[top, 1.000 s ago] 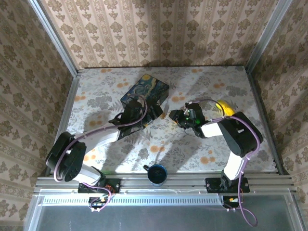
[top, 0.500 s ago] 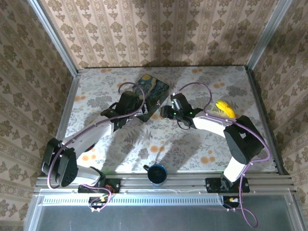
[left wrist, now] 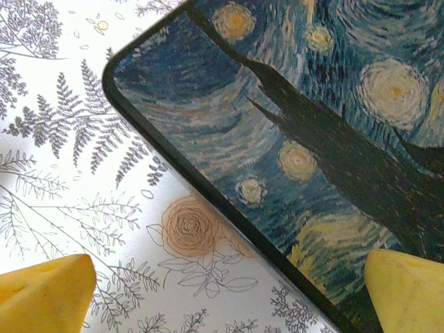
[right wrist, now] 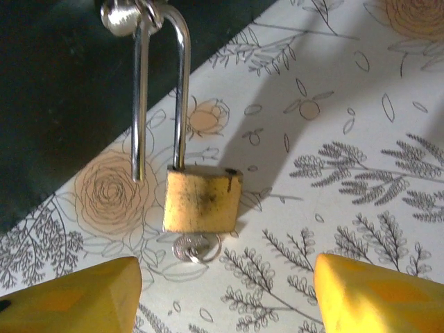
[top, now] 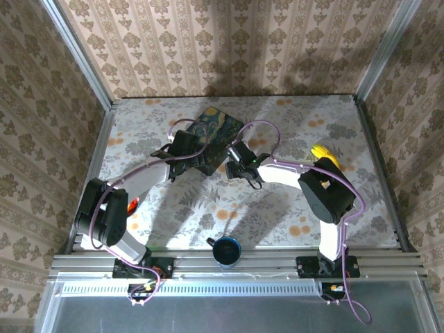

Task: Unlock a padlock with a key

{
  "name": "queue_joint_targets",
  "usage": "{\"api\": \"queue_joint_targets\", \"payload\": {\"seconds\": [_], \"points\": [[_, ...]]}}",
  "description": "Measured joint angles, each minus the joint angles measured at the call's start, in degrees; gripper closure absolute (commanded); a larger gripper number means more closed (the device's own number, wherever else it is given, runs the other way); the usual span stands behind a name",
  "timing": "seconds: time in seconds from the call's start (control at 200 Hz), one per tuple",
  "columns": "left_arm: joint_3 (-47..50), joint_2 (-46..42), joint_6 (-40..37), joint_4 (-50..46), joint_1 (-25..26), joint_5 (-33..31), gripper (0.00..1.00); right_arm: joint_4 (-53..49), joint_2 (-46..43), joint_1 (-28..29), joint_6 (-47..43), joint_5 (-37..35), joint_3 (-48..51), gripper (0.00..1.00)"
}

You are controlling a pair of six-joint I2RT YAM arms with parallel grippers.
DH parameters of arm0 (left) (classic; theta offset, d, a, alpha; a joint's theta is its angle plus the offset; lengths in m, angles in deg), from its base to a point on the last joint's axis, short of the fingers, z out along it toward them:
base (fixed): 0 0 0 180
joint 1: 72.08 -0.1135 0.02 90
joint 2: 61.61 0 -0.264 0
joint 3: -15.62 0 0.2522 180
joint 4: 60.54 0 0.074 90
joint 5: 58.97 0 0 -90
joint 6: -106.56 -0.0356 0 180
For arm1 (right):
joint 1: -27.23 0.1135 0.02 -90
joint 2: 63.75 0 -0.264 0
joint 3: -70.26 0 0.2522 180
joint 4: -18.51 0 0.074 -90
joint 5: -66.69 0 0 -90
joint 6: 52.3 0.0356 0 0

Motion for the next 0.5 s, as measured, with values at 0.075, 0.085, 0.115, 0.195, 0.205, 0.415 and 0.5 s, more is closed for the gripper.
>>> {"api": "queue_joint_targets", "payload": {"seconds": [0.075,0.085,0.115,0.195,0.205,0.415,0.5], "points": [[-0.02,0.17,-0.13,0.00,-0.48,-0.26,0.00,-0.02,1.84,0.04,-0.28,-0.39,-1.95,0.33],[-0.02,0.24,-0.11,0.00,-0.59,-0.26,0.00,-0.04,2.01,0.04,-0.31,-0.42,-2.14,0.33],[-0.02,0.39,-0.13,0.02,-0.79,-0.39,0.00,-0.07,2.78,0.04,-0.52,-0.59,-2.80,0.33],[-0.02,0.68,-0.13,0.31,-1.11,-0.24,0.00,-0.46,4.59,0.07,-1.11,-0.98,-4.46,0.34],[-0.02,0.70,-0.13,0.31,-1.11,-0.24,0.00,-0.55,4.85,0.07,-1.16,-1.03,-4.72,0.34],[-0.07,1.33,-0.02,1.75,-1.88,0.72,0.13,-2.16,7.87,0.15,-2.12,-2.45,-7.63,0.42],[-0.09,1.64,-0.15,2.80,-2.25,1.38,0.21,-2.27,8.22,0.15,-2.64,-2.73,-7.91,0.42]]}}
